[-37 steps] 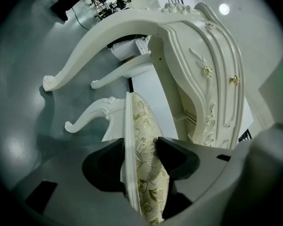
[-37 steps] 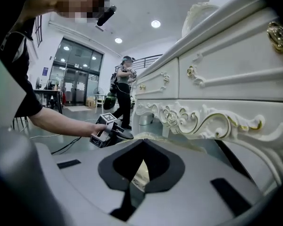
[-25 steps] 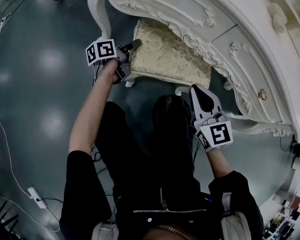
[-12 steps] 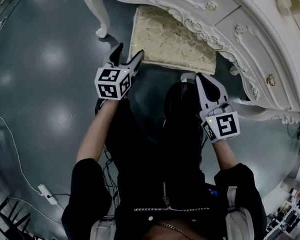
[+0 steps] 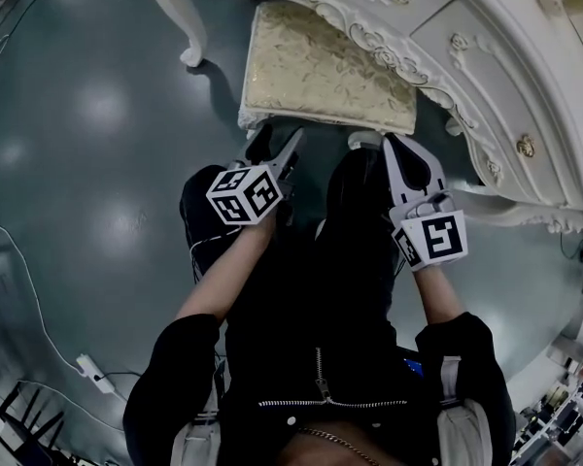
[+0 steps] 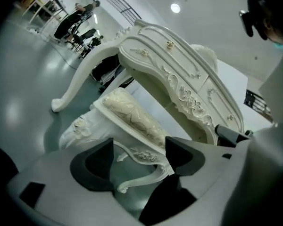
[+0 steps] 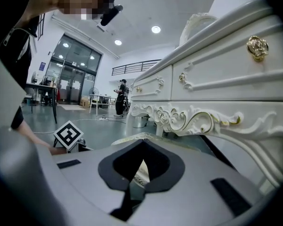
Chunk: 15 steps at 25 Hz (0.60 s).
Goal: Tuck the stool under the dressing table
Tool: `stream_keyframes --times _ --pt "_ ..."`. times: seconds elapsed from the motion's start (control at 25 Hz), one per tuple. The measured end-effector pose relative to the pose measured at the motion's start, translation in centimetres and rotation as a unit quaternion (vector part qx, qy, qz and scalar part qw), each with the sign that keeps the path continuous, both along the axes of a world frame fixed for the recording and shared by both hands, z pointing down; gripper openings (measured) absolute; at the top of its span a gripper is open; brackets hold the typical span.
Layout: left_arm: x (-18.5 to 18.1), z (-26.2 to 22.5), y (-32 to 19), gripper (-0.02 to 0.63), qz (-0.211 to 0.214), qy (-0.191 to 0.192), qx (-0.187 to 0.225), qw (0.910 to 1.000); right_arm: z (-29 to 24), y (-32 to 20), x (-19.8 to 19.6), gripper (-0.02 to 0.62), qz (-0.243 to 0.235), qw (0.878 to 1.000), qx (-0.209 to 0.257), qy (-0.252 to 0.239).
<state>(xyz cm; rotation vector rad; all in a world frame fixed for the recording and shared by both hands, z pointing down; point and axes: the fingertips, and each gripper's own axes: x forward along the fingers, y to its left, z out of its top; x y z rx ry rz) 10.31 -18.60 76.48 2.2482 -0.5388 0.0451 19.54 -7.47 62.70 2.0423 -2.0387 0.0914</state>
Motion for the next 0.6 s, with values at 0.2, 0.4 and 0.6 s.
stream_keyframes --times 0.2,0.4,0.6 --pt "3.4 -0.3 0.5 0.334 -0.001 0.03 -0.053 0.9981 0.1 0.8 1.3 0.006 0.011 1.0 0.003 -0.001" --pt "5.7 -0.2 1.1 0.336 0.007 0.045 -0.077 0.996 0.1 1.5 2.2 0.006 0.016 1.0 0.001 0.0" --pt "6.6 -0.3 0.9 0.334 -0.001 0.027 -0.07 0.9972 0.2 1.7 2.8 0.006 0.019 1.0 0.002 0.001"
